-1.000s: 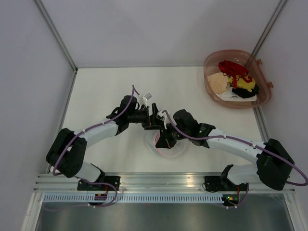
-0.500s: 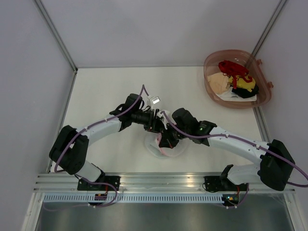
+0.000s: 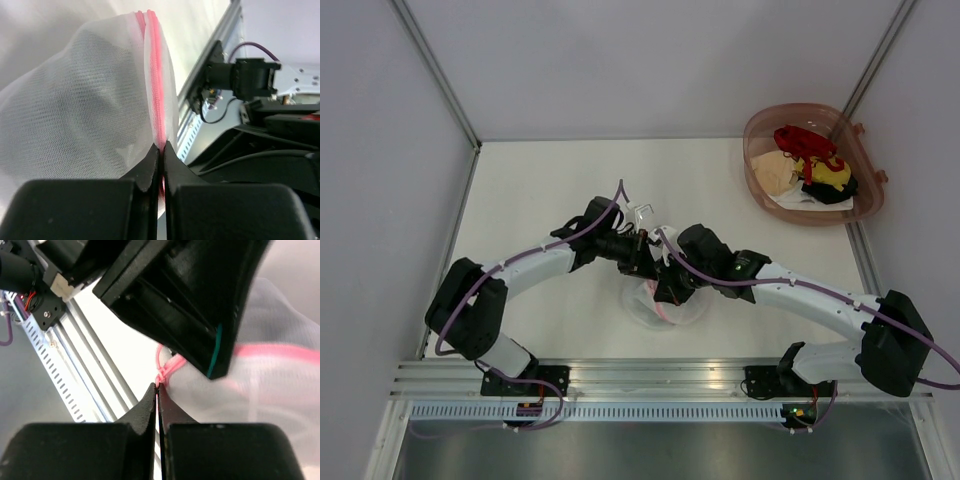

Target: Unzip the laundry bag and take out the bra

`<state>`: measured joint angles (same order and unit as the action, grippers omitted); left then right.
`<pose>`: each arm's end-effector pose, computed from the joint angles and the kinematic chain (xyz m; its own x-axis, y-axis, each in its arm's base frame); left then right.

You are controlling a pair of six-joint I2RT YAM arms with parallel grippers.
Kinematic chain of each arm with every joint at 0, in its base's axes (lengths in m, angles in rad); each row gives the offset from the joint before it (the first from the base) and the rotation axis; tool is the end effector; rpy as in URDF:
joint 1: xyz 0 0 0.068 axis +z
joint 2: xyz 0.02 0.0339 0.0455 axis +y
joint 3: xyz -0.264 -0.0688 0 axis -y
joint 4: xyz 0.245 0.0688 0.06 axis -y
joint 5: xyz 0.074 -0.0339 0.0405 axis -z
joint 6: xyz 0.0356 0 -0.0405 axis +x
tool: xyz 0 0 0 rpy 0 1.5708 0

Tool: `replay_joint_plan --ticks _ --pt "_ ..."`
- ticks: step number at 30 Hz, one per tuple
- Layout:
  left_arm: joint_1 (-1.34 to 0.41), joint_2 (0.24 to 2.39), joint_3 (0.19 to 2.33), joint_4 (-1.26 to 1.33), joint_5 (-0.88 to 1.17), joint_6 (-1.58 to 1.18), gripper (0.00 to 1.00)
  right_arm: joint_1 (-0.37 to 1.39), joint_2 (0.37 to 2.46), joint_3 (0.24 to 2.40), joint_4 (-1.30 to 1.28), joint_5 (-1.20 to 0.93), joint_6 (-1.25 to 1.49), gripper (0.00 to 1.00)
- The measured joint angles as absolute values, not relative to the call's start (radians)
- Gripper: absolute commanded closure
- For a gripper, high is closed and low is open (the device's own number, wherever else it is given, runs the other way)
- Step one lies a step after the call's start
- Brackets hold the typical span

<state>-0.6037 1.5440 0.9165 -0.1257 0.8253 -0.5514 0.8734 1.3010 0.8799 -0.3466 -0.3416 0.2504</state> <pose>0.2470 -0.2021 0.2150 -0.9125 0.1976 -0.3581 0.4089 0.4199 -0.8102 0.1676 0.2186 0.2479 -0.6494 -0.4116 -0.6394 -0.7392 0.5392 0.4037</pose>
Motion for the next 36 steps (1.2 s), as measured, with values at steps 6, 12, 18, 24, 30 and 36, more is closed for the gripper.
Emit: replay_joint_plan --ticks 6,12,18,24,30,36 --pt "-0.541 1.441 0.864 -0.142 0.621 -0.592 0.98 0.863 1.293 0.876 -0.322 -0.309 0.270 1.00" --pt "-0.420 1.267 0.752 -0.102 0.444 -0.668 0.98 0.862 1.290 0.833 -0.278 -0.345 0.313 1.00" --pt "-0.400 1.229 0.715 -0.097 0.394 -0.699 0.98 0.863 1.333 0.815 -0.265 -0.302 0.341 1.00" --pt "-0.388 1.245 0.714 -0.093 0.396 -0.700 0.98 0.867 1.504 0.874 -0.340 -0.086 0.373 1.00" --pt "-0.387 1.247 0.713 -0.091 0.415 -0.700 0.68 0.869 1.561 0.910 -0.379 0.113 0.416 1.00" --pt "-0.371 1.210 0.667 -0.035 0.423 -0.727 0.01 0.868 1.529 0.919 -0.424 0.247 0.429 0.73"
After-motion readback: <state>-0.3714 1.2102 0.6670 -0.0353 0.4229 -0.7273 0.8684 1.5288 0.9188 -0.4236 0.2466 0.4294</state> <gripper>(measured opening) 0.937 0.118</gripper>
